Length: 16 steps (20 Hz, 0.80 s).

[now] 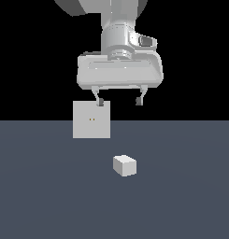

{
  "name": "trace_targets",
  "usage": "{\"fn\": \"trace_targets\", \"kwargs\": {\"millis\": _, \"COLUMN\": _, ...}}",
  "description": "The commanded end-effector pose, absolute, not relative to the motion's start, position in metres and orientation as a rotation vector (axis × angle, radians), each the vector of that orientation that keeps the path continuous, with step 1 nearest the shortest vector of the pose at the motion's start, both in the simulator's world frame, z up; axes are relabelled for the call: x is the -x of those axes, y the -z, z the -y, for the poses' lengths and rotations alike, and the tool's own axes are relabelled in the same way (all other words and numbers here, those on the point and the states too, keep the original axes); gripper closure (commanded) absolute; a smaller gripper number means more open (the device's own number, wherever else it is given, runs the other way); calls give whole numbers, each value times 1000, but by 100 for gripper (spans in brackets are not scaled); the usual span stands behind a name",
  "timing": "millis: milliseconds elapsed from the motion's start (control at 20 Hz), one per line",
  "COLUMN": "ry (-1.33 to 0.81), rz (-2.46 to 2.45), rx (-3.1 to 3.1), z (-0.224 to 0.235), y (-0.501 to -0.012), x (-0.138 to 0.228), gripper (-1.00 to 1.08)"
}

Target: Plug the charger into the wall socket.

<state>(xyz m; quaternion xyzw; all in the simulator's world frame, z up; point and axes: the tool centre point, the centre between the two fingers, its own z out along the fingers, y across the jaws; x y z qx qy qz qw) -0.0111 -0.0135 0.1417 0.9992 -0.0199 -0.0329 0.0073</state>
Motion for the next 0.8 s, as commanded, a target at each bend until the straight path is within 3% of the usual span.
{"fn": "trace_targets", "kwargs": {"millis": 0, "ry": 103, "rz": 62, "rx": -3125, "z": 14, "y": -142, "x": 11, "gripper": -92}}
{"fn": "trace_targets", "kwargs": {"millis": 750, "ry": -9, "rz": -67, "rx": -3140, "z": 13, "y": -131, "x": 24, "gripper": -92}}
